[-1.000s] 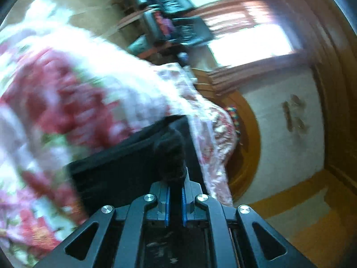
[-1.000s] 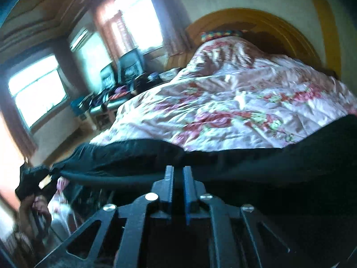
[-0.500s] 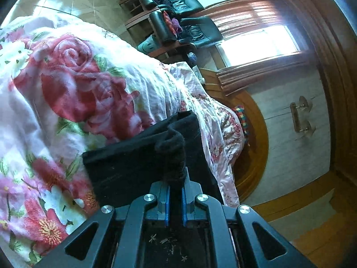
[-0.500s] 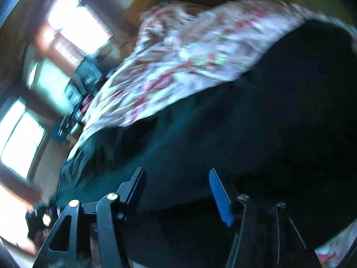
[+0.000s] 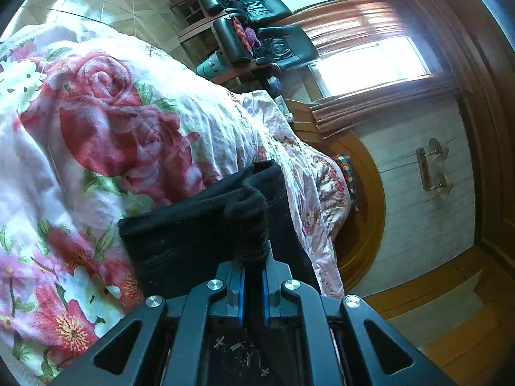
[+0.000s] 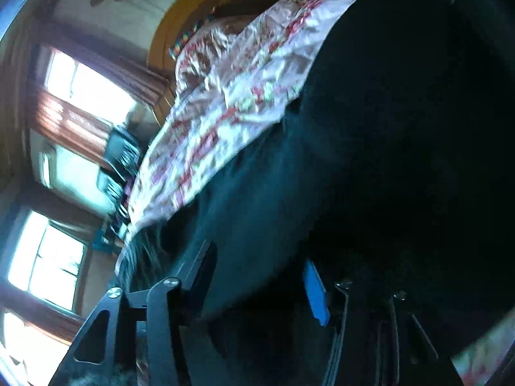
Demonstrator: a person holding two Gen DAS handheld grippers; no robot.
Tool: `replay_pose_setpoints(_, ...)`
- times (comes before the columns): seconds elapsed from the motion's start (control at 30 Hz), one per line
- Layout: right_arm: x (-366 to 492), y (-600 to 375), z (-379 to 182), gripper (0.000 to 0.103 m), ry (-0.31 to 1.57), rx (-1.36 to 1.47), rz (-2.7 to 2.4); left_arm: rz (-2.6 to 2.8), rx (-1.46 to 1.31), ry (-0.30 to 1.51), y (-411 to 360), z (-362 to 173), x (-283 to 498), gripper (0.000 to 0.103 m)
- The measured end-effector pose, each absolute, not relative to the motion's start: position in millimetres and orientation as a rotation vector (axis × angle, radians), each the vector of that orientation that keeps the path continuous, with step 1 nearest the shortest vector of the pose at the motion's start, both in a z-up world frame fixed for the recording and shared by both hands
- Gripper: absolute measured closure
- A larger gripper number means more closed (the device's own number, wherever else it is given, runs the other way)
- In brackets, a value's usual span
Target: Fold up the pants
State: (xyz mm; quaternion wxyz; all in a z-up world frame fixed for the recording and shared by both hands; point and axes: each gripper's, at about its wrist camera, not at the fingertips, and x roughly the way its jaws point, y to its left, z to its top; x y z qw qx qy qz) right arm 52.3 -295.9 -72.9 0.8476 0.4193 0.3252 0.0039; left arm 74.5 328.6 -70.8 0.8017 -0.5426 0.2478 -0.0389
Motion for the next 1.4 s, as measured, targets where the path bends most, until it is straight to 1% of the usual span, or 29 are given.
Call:
replay_pose_setpoints(0.07,65.8,-305.0,-74.9,0.068,0.699,0.869,-0.026,-0.076,-1.159,0.536,328.0,-71.6,75.8,0.096)
replay_pose_setpoints(0.1,70.7,-309.0,-75.0,0.084,0.705,0.872,-0.041,-0.073,-1.153,0.537,327.3,-71.3,76.2,0.096)
replay_pose_setpoints(0.13,74.8,-312.0,-74.7,0.093,0.703,0.881,-0.041,-0.073,-1.147,0.537,326.5,-70.3,76.2,0.096)
replay_pose_setpoints(0.2,72.2,-313.2,-59.9,0.094,0.647,0.871,-0.014,-0.072,-1.126,0.529,324.4,-66.6,75.2,0.096)
replay_pose_setpoints(0.37,54.5,-299.1,-3.9,0.094,0.563,0.718,0.025,-0.077,-1.144,0.504,328.5,-63.8,70.0,0.096)
replay_pose_setpoints(0.53,29.2,-285.4,23.9,0.094,0.535,0.64,0.073,-0.082,-1.173,0.466,337.8,-58.5,47.2,0.096)
replay_pose_setpoints(0.7,7.6,-268.8,9.2,0.094,0.598,0.52,0.067,-0.042,-1.15,0.495,341.1,-59.0,35.3,0.096)
replay_pose_setpoints(0.77,1.8,-266.0,-11.2,0.094,0.653,0.492,0.054,0.0,-1.125,0.518,339.7,-59.1,36.3,0.096)
replay_pose_setpoints(0.9,-5.1,-267.9,-47.6,0.094,0.744,0.506,0.032,0.108,-0.982,0.566,325.5,-51.0,40.7,0.096)
replay_pose_setpoints(0.97,0.0,-269.3,-63.1,0.094,0.795,0.51,0.029,0.154,-0.92,0.583,319.5,-47.9,42.8,0.094)
replay_pose_setpoints(1.03,0.3,-271.3,-76.7,0.094,0.828,0.543,0.031,0.21,-0.883,0.58,317.0,-45.3,40.4,0.087)
replay_pose_setpoints(1.1,-0.2,-272.7,-82.3,0.094,0.84,0.568,0.037,0.262,-0.888,0.535,320.0,-41.8,29.9,0.085)
replay_pose_setpoints(1.2,-1.2,-273.4,-84.2,0.094,0.84,0.572,0.043,0.336,-0.885,0.454,325.3,-33.2,10.2,0.078)
replay_pose_setpoints(1.23,-1.3,-274.2,-85.6,0.092,0.84,0.578,0.045,0.358,-0.869,0.425,324.2,-29.5,4.1,0.077)
replay_pose_setpoints(1.27,-1.4,-274.5,-87.2,0.09,0.843,0.59,0.051,0.373,-0.843,0.397,321.5,-24.4,-0.7,0.075)
replay_pose_setpoints(1.3,-1.2,-274.0,-87.7,0.09,0.845,0.595,0.051,0.372,-0.79,0.368,313.4,-16.3,-4.0,0.071)
replay_pose_setpoints(1.33,-1.5,-274.5,-88.5,0.089,0.844,0.6,0.048,0.355,-0.75,0.362,305.2,-11.3,-6.0,0.067)
replay_pose_setpoints(1.4,-0.7,-274.5,-88.4,0.088,0.845,0.602,0.052,0.27,-0.648,0.387,280.4,-0.2,5.2,0.064)
